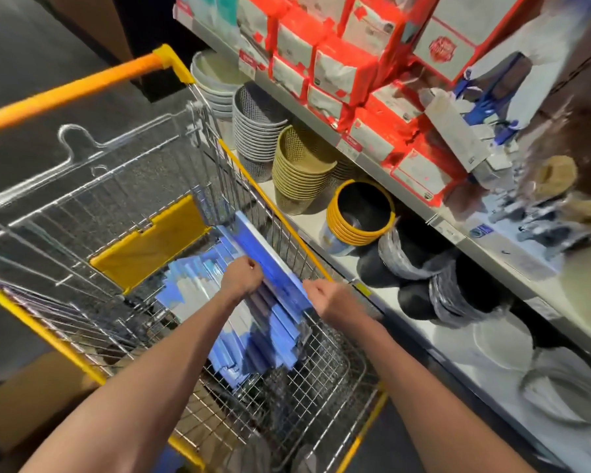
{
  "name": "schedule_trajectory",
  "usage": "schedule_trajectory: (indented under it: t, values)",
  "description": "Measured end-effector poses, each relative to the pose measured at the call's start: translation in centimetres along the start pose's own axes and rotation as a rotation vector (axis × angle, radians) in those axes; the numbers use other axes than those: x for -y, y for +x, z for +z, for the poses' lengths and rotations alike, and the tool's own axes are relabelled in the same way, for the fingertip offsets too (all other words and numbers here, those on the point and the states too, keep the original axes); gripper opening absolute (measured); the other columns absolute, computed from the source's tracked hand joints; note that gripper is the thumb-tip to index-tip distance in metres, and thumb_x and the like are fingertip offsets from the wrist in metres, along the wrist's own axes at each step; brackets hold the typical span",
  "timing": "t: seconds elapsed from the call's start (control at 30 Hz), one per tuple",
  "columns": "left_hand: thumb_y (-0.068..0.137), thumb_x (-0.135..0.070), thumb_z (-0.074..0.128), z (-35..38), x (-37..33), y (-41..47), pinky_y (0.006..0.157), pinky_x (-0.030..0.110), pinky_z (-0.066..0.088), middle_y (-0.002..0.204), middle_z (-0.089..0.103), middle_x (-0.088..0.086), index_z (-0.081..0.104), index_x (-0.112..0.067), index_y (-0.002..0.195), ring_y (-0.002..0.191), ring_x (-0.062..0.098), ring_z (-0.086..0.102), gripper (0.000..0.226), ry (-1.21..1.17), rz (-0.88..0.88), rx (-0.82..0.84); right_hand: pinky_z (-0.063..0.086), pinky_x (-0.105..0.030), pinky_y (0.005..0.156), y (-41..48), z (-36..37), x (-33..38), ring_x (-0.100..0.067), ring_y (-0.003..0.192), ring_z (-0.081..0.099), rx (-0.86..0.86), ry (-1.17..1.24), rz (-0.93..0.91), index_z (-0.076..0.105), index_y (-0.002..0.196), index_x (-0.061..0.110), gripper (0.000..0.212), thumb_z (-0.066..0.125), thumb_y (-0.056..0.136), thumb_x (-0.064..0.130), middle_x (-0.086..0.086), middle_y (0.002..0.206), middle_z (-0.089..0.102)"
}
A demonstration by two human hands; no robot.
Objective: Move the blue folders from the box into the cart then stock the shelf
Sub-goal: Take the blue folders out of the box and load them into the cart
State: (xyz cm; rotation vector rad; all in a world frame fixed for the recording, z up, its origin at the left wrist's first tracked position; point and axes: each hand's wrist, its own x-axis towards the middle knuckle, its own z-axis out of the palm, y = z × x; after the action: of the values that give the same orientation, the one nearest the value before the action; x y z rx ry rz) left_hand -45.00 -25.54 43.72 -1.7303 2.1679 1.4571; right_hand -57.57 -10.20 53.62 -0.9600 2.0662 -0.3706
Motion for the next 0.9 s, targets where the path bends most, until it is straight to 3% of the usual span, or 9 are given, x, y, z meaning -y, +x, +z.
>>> schedule_trajectory:
  t: [0.1, 0.17, 0.27, 0.4, 0.53, 0.63, 0.7, 0.8, 0.9]
  values:
    - [0.101, -0.025, 0.05, -0.4, 0.1, -1.6, 0.082, 0.043, 0.055, 0.092, 0.073, 0.016, 0.067, -0.001, 0.095, 0.09, 0.034, 0.068, 0.03, 0.019, 0.101, 0.042, 0.038, -0.037, 0.07, -1.0, 0.4, 0.7, -0.026, 0.078, 0.051, 0.015, -0.007, 0.014, 0.06, 0.102, 0.005, 0.041, 0.032, 0.106, 0.034, -0.008, 0.083, 0.052]
    - [0.103, -0.028, 0.048, -1.0, 0.4, -3.8, 0.082, 0.042, 0.055, 0.093, 0.073, 0.012, 0.067, -0.006, 0.1, 0.088, 0.03, 0.069, 0.029, 0.006, 0.15, 0.032, 0.039, -0.033, 0.075, -1.8, 0.7, 1.0, -0.028, 0.092, 0.059, 0.031, -0.075, -0.007, 0.062, 0.1, 0.009, 0.045, 0.033, 0.105, 0.044, -0.009, 0.094, 0.061]
    - [0.104, -0.029, 0.047, -2.0, 0.9, -8.0, 0.081, 0.043, 0.057, 0.097, 0.073, 0.01, 0.066, -0.008, 0.106, 0.086, 0.029, 0.069, 0.028, -0.082, 0.162, -0.044, 0.036, -0.032, 0.071, -3.8, 1.2, 1.4, -0.026, 0.083, 0.055, 0.049, -0.096, -0.045, 0.051, 0.08, 0.017, 0.042, 0.032, 0.106, 0.044, -0.004, 0.078, 0.055]
    - [0.104, -0.031, 0.048, -3.1, 3.0, -14.7, 0.082, 0.042, 0.057, 0.102, 0.073, 0.006, 0.066, -0.016, 0.11, 0.087, 0.023, 0.069, 0.024, -0.068, 0.172, -0.187, 0.035, -0.031, 0.071, -7.2, 3.0, 2.0, -0.025, 0.085, 0.054, 0.073, -0.111, -0.147, 0.05, 0.075, 0.017, 0.045, 0.031, 0.107, 0.042, -0.001, 0.075, 0.053]
    - [0.103, -0.028, 0.05, -3.1, 6.7, -22.9, 0.078, 0.036, 0.055, 0.105, 0.071, -0.003, 0.066, -0.02, 0.115, 0.089, 0.018, 0.068, 0.021, -0.057, 0.125, -0.329, 0.045, -0.036, 0.087, -10.3, 7.2, 1.8, -0.03, 0.1, 0.06, 0.192, -0.045, -0.265, 0.065, 0.103, 0.006, 0.049, 0.032, 0.106, 0.042, -0.015, 0.108, 0.066]
    - [0.099, -0.024, 0.053, -1.9, 10.8, -29.6, 0.075, 0.034, 0.057, 0.091, 0.075, -0.001, 0.066, -0.023, 0.101, 0.073, 0.013, 0.07, 0.013, -0.132, 0.017, -0.422, 0.044, -0.034, 0.075, -13.8, 11.1, 2.1, -0.025, 0.082, 0.059, 0.271, -0.049, -0.367, 0.059, 0.091, 0.002, 0.047, 0.034, 0.107, 0.037, -0.014, 0.089, 0.063]
    - [0.098, -0.019, 0.053, -0.8, 13.7, -33.7, 0.068, 0.034, 0.058, 0.085, 0.074, 0.002, 0.064, -0.021, 0.095, 0.063, 0.013, 0.069, 0.012, -0.206, -0.059, -0.453, 0.046, -0.038, 0.076, -16.1, 14.1, 2.1, -0.03, 0.084, 0.061, 0.314, -0.076, -0.406, 0.06, 0.091, -0.001, 0.047, 0.036, 0.106, 0.036, -0.019, 0.089, 0.065]
    - [0.099, -0.006, 0.051, 0.4, 17.1, -39.2, 0.049, 0.014, 0.046, 0.089, 0.073, 0.01, 0.066, -0.01, 0.099, 0.067, 0.02, 0.069, 0.016, -0.264, -0.176, -0.511, 0.049, -0.041, 0.075, -19.8, 17.9, 2.1, -0.036, 0.085, 0.063, 0.414, -0.171, -0.457, 0.06, 0.09, 0.001, 0.033, 0.043, 0.101, 0.028, -0.021, 0.088, 0.065]
    - [0.101, -0.009, 0.05, 1.3, 20.1, -43.3, 0.058, 0.02, 0.052, 0.091, 0.073, 0.004, 0.066, -0.015, 0.096, 0.072, 0.015, 0.069, 0.018, -0.318, -0.253, -0.564, 0.039, -0.031, 0.064, -22.9, 20.8, 2.5, -0.021, 0.062, 0.05, 0.487, -0.211, -0.52, 0.05, 0.077, 0.007, 0.028, 0.046, 0.1, 0.021, -0.01, 0.068, 0.052]
